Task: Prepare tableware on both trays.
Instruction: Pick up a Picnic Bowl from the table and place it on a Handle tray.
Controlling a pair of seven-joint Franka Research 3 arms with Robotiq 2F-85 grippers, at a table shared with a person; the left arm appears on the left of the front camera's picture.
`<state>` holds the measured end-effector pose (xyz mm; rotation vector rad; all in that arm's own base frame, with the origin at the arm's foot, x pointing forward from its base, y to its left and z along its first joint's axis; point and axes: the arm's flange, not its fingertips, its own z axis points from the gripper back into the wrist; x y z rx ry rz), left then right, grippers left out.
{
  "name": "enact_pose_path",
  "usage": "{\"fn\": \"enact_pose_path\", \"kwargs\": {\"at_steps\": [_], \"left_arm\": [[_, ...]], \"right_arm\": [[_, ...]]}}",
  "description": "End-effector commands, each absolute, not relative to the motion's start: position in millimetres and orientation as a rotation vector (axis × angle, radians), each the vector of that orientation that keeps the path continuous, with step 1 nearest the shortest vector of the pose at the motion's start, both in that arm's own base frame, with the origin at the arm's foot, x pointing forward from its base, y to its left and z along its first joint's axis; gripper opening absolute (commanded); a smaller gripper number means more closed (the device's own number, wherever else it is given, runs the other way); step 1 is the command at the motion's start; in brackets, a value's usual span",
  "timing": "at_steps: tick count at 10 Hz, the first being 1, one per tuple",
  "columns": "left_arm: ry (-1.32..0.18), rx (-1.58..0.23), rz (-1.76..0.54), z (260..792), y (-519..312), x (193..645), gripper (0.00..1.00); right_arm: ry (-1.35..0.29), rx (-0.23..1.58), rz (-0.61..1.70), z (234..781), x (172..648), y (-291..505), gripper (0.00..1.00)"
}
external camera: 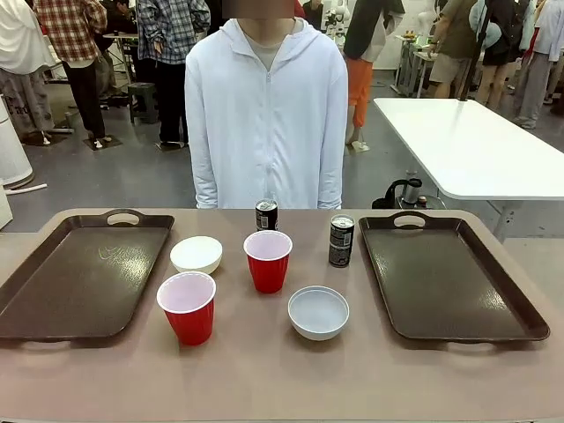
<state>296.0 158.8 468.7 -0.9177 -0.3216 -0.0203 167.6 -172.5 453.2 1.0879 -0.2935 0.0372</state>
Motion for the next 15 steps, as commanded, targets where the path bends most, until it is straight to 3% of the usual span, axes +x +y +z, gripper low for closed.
{"fn": "enact_pose_path", "kwargs": {"at_steps": [1,7,8,15], "left_arm": [[-0.375,-0.931,-0.023,467.3,150.3,277.9,1.0],[-0.319,-0.837,0.0,466.8,153.2,270.1,1.0],[-0.353,-0.899,-0.004,468.8,152.6,272.9,1.0],[-0.353,-0.899,-0.004,468.8,152.6,272.9,1.0]], "right_arm": [[-0.298,1.076,0.013,359.4,132.1,-78.3,1.0],[-0.34,0.989,-0.083,360.6,145.3,-72.6,1.0],[-0.323,1.011,-0.074,436.2,168.7,-194.8,1.0],[-0.323,1.011,-0.074,436.2,168.7,-194.8,1.0]]}}
